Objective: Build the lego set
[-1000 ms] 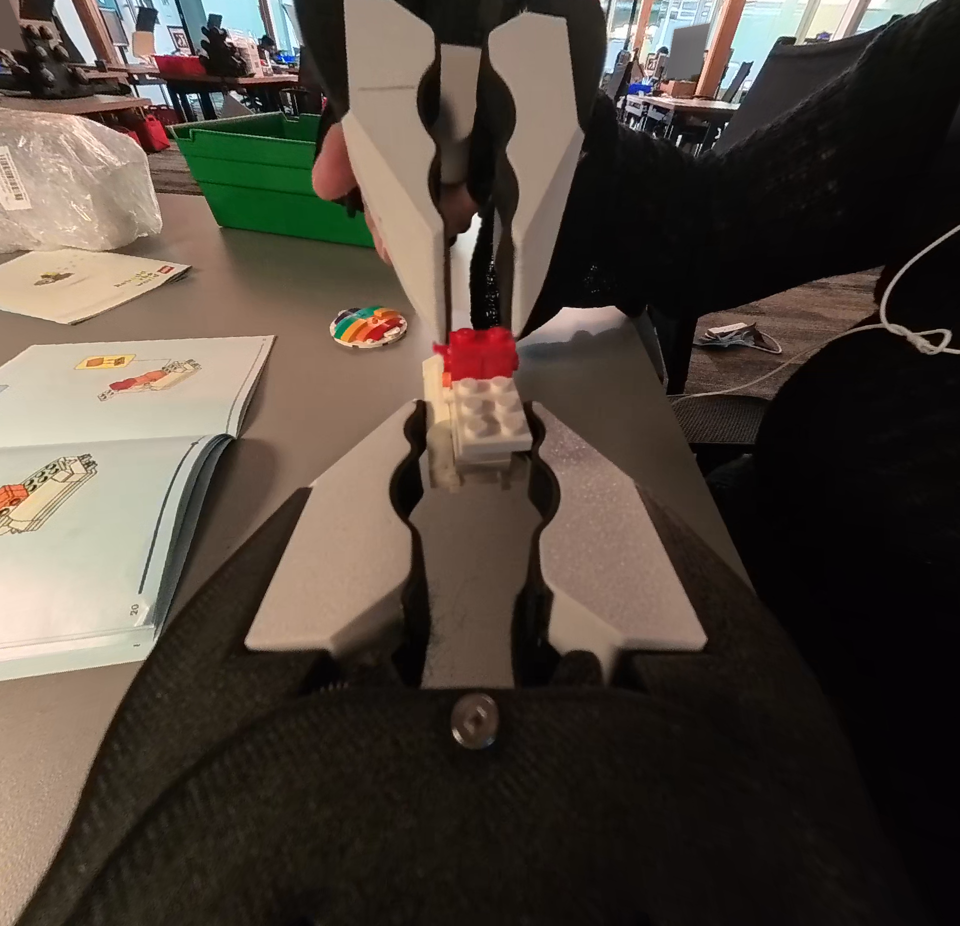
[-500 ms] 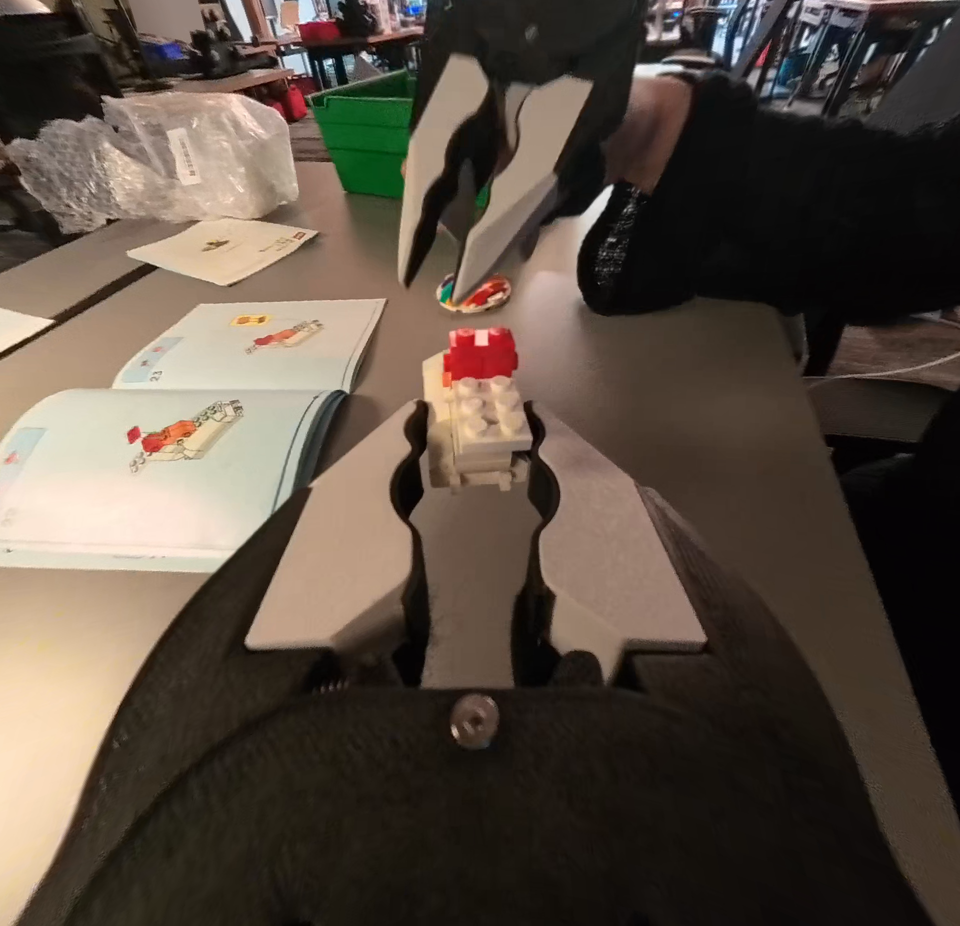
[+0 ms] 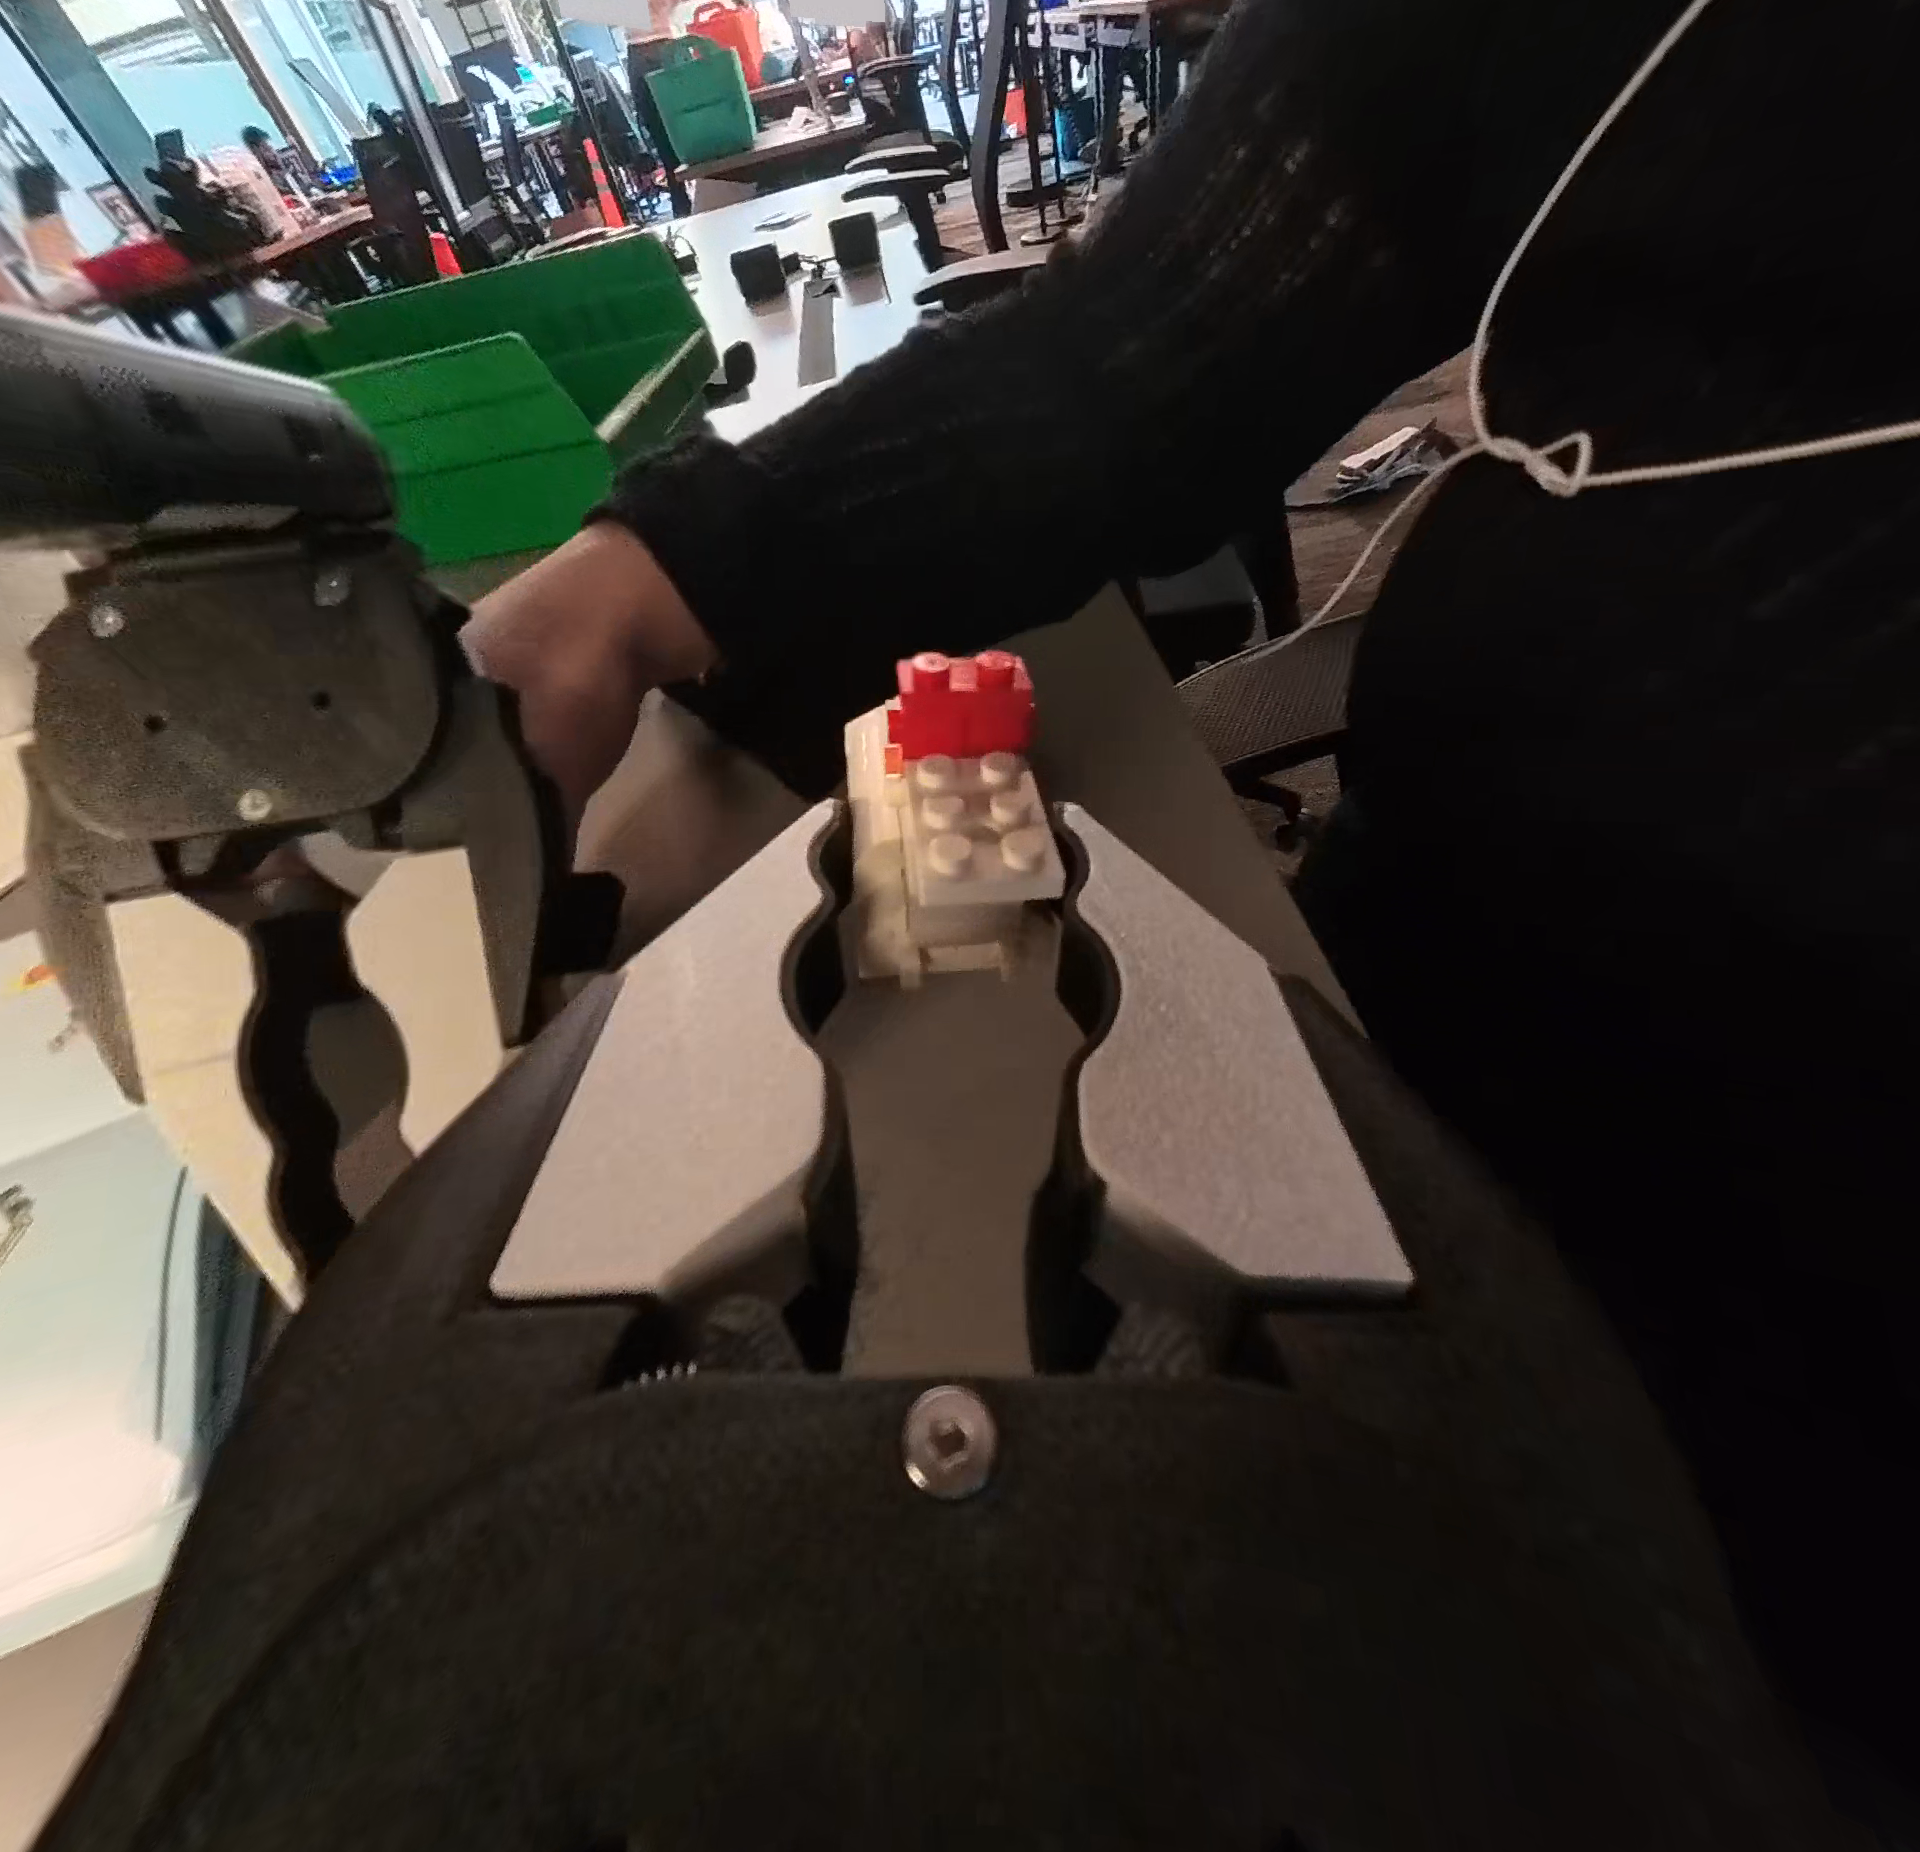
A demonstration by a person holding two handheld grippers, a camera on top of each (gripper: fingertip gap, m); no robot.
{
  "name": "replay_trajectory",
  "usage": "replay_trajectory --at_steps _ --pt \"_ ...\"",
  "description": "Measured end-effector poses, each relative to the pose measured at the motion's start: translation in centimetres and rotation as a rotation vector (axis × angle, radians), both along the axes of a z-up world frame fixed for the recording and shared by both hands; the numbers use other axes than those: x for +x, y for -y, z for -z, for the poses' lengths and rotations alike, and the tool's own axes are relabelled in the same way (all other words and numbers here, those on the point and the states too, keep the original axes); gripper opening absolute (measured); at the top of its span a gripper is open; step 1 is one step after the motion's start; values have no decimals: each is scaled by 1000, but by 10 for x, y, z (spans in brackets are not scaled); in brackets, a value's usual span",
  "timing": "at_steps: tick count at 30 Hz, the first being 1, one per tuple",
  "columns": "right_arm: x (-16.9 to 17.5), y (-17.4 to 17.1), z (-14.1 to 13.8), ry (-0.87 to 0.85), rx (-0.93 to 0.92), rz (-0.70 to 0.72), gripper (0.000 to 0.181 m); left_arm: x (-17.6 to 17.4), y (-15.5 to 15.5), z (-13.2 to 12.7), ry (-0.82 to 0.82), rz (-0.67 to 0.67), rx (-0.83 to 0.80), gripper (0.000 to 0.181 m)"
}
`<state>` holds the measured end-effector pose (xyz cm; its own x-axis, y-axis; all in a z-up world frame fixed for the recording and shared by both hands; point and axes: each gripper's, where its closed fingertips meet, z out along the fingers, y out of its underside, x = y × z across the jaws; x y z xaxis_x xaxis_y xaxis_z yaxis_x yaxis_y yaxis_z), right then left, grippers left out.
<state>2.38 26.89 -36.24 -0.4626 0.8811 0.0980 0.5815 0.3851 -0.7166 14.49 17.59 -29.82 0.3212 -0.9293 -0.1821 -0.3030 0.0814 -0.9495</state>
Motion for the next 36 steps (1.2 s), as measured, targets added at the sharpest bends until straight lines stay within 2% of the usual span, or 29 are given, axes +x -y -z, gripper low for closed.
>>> replay_trajectory --at_steps 7,11,21,33,36 --pt "-20 -10 3 33 -99 -7 27 -8 -8 -5 52 -29 -43 36" --pt "-21 10 1 55 -208 -123 26 -11 -11 -4 74 -35 -73 36" --pt "-40 -8 3 13 -102 -175 31 -15 -16 -4 108 -38 -124 36" --pt "-49 -8 3 8 -106 -303 38 -18 -18 -6 134 -38 -151 36" --pt "-49 -10 3 18 -127 -312 31 -19 -19 -6 137 -40 -154 36"
